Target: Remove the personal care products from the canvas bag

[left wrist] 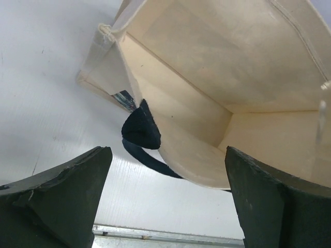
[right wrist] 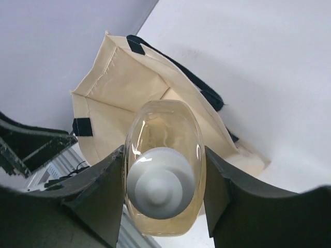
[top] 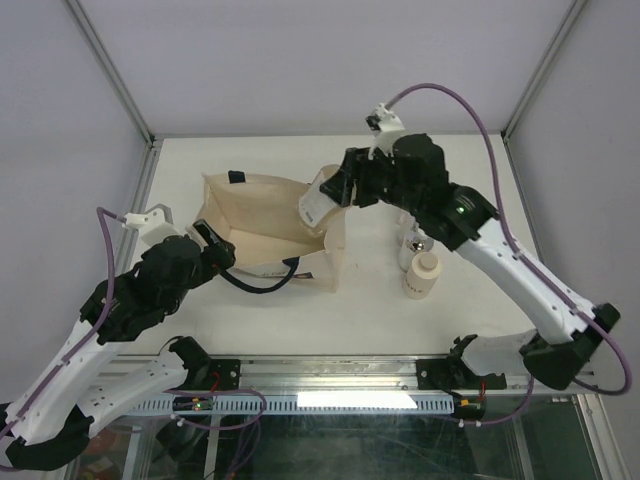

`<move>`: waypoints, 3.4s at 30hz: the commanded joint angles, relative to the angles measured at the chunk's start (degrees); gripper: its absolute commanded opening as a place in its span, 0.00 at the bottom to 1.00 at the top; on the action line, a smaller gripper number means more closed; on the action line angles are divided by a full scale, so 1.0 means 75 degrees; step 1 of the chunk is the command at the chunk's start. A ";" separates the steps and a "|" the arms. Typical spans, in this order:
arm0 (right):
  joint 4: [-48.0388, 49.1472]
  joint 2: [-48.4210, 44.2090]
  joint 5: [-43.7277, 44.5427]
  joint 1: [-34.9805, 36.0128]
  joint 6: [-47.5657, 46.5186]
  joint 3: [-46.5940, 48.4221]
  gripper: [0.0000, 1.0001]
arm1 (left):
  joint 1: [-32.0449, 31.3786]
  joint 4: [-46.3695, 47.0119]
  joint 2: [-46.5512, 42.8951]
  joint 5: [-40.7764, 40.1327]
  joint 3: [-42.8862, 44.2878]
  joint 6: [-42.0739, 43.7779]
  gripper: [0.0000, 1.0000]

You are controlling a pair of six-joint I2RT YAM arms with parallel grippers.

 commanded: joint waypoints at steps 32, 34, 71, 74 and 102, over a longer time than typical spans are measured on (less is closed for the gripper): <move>-0.0858 -0.6400 -0.0528 -0.0163 -0.6225 -0.5537 0.00 | -0.0049 0.0754 0.0204 -0.0182 0.0529 0.1400 0.99; -0.0356 -0.6517 -0.0608 -0.0163 -0.6079 -0.6047 0.00 | -0.0047 0.0719 0.0198 -0.0183 0.0547 0.1392 0.99; 0.1220 -0.7465 0.1218 -0.0163 -0.4865 -0.7722 0.67 | -0.0049 0.0749 0.0415 -0.0265 0.1037 0.1558 0.99; 0.1153 -0.7436 0.1132 -0.0163 -0.4874 -0.7666 0.82 | -0.0050 0.0742 0.0392 -0.0272 0.1073 0.1591 0.99; -0.0836 -0.3291 0.5539 -0.0158 -0.2564 0.0297 1.00 | -0.0048 0.1793 0.2870 -0.0428 0.6460 0.5553 0.99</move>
